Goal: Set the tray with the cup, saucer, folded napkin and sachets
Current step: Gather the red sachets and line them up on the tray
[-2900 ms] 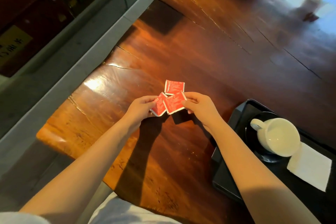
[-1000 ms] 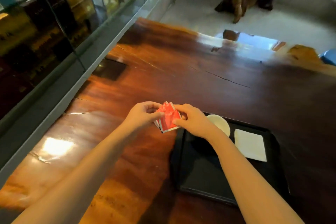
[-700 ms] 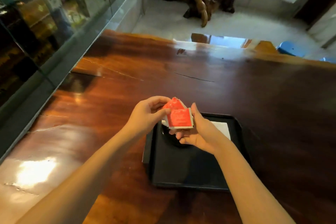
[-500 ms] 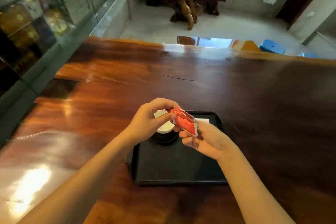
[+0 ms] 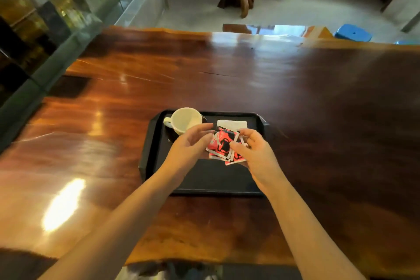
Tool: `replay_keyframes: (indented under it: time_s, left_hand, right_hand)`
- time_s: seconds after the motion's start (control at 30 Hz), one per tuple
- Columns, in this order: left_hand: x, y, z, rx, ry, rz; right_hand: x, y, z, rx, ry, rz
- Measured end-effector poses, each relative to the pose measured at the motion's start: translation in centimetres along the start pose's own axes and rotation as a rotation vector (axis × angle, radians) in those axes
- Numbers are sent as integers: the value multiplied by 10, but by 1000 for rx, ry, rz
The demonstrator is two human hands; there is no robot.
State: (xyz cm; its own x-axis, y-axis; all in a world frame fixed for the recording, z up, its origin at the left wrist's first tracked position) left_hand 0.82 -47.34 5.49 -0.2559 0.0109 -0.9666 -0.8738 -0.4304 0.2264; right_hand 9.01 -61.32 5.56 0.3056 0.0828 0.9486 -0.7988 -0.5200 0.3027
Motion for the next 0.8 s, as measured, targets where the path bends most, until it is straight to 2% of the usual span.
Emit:
replay_keyframes:
  time_s: [0.2, 0.5, 0.57, 0.7, 0.8]
  left_hand:
    - [31, 9, 1, -114, -188, 119]
    - [83, 10, 10, -194, -204, 251]
    - [126, -15, 16, -183, -245, 336]
    - [130, -22, 23, -234, -338, 277]
    - [150, -41, 25, -221, -426, 299]
  right_hand:
    - [-45, -4, -13, -22, 91, 6]
    - [-98, -11, -19, -19, 68, -94]
    - [-137, -39, -22, -69, 95, -182]
    - [-129, -42, -9, -196, 157, -109]
    - [-134, -58, -7, -197, 213, -90]
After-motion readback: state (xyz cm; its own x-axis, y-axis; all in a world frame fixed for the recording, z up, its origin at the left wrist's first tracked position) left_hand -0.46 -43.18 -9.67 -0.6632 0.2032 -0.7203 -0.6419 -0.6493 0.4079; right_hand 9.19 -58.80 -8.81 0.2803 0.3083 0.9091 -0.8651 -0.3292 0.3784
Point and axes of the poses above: each hand's wrist, its own y-axis away from the middle knuckle, its own z-axis out of the back of the hand, x = y × z, the point moved 1 cm from there along -y, towards the middle knuckle, and after that the axes turned 7 degrees about -y, right-handed, at the moved point
